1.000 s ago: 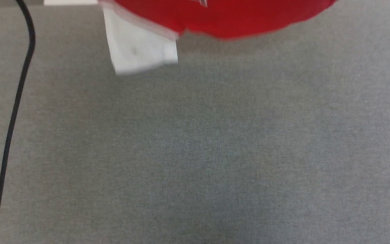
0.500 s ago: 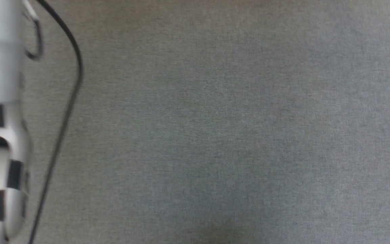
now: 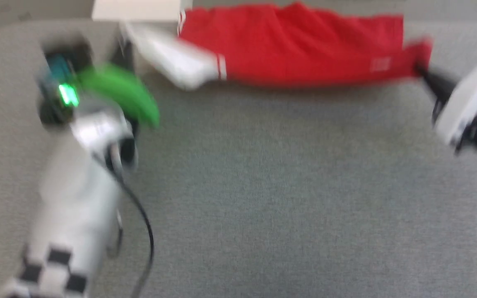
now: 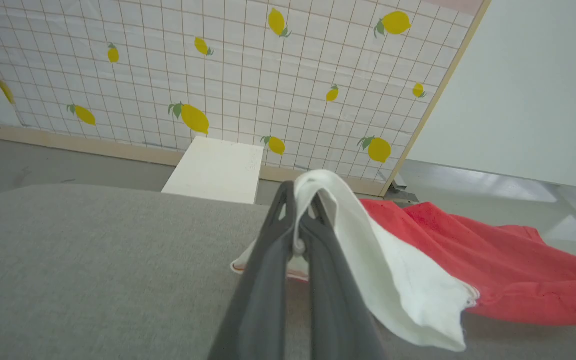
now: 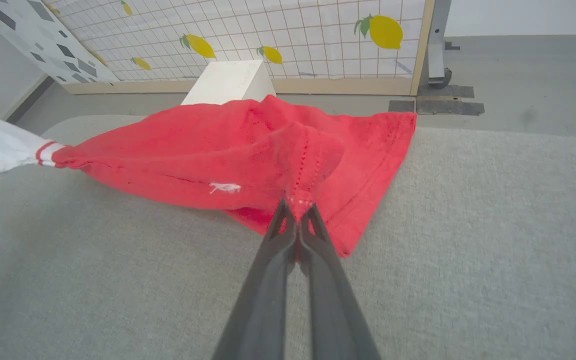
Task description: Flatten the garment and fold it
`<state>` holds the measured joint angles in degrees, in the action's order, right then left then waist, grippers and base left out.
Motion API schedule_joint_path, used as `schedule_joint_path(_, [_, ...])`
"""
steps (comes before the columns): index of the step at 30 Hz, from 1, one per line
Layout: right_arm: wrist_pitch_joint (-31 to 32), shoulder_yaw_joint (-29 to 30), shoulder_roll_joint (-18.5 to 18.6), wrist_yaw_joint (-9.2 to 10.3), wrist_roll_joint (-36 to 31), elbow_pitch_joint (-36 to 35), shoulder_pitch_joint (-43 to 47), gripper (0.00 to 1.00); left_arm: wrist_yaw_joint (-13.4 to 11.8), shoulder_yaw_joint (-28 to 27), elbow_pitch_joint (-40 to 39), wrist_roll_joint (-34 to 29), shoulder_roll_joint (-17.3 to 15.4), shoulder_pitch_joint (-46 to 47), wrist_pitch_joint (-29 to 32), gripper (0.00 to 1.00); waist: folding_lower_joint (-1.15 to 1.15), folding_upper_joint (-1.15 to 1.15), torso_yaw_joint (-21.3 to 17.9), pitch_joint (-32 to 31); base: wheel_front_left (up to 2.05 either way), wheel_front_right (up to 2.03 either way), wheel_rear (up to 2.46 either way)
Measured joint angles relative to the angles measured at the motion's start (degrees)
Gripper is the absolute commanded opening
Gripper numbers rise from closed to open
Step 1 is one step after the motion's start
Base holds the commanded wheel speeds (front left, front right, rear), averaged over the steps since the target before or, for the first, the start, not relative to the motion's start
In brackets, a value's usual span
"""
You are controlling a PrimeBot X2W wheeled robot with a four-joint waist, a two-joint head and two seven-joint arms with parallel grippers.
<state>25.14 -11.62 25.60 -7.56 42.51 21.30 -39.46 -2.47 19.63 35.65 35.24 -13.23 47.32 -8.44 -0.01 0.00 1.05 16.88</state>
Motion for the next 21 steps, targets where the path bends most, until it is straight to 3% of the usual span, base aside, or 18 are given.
schedule_joint_path(4, [-1.62, 0.27, 0.47, 0.00, 0.79, -1.60, 10.31, 0.00, 0.12, 2.77, -3.48, 0.46, -0.92, -12.02, 2.44, 0.00, 0.00, 0.00, 0.26, -4.41, 0.00, 0.00, 0.00])
schedule_joint_path(8, [-2.32, 1.70, 0.52, 0.00, 0.60, -2.18, 19.29, 0.00, -1.35, 5.46, -8.13, -0.98, -3.56, -21.03, 5.56, 0.00, 0.00, 0.00, 0.47, -8.01, 0.00, 0.00, 0.00])
schedule_joint_path(15, [-0.59, 4.38, 0.20, 0.00, -1.51, -3.92, 32.87, 0.00, -6.03, 7.51, -18.50, -1.30, -7.09, -34.77, 10.74, 0.00, 0.00, 0.00, 0.61, -12.96, 0.00, 0.00, 0.00])
schedule_joint_path(21, [4.63, 6.46, 0.42, -0.01, -5.27, -8.17, 42.14, 0.00, -11.94, 4.39, -27.09, 5.31, -8.47, -47.88, 18.04, 0.00, 0.00, 0.00, -0.22, -15.81, 0.00, 0.00, 0.00])
